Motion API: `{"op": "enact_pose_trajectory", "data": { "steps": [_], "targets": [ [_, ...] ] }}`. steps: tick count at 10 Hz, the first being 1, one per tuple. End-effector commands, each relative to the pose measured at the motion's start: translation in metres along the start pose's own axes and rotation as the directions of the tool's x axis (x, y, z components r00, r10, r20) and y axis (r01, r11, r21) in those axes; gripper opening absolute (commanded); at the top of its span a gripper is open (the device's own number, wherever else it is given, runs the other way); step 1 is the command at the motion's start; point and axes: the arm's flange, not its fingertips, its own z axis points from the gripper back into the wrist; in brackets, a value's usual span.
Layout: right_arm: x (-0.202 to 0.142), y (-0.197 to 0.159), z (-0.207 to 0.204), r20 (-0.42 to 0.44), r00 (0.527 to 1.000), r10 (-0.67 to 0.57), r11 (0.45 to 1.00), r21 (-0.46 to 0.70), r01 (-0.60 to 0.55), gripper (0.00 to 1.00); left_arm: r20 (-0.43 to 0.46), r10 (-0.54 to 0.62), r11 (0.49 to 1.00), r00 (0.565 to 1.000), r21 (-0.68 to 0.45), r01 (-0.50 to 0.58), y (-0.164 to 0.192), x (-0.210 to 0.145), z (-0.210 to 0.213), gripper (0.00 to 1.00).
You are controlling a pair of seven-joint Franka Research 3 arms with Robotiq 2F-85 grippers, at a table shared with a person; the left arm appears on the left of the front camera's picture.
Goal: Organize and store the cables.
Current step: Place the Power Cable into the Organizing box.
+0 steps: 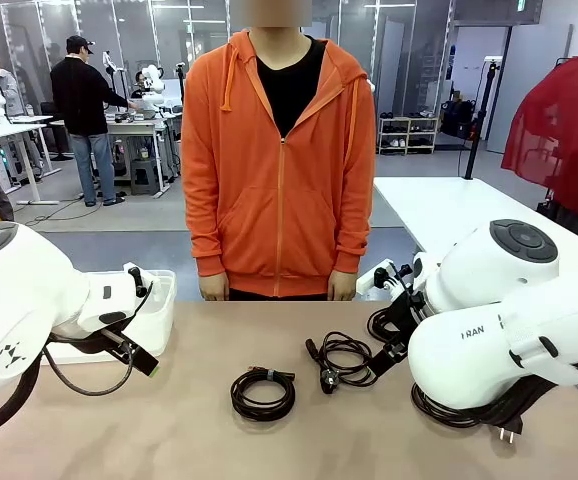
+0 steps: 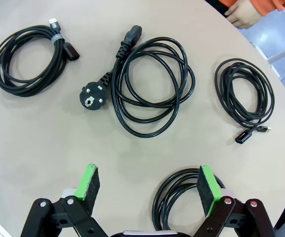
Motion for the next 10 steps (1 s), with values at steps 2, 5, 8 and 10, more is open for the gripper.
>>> {"op": "enact_pose_trajectory", "data": {
  "steps": [2,5,8,10],
  "targets": [
    [0.001,0.002,0.000,0.001,1.000,-0.008,1.000,0.004,0.008,1.00,0.000,0.003,1.000,1.000,0.000,-0.003,0.001,0.000,0.000,1.00],
    [0.010,-0.008,0.027,0.023,1.000,0.000,1.000,0.017,0.000,1.00,0.002,-0.027,1.000,1.000,0.002,0.027,-0.001,0.009,0.029,1.00],
    [0.025,-0.032,0.083,0.035,0.998,-0.046,0.993,0.106,0.042,1.00,0.030,-0.073,0.992,0.997,-0.103,0.076,-0.005,0.012,0.087,1.00],
    [0.028,-0.047,0.133,0.034,0.998,-0.048,0.988,0.151,0.043,1.00,0.106,-0.109,0.983,0.988,-0.133,0.122,-0.011,0.002,0.151,1.00]
  ]
}}
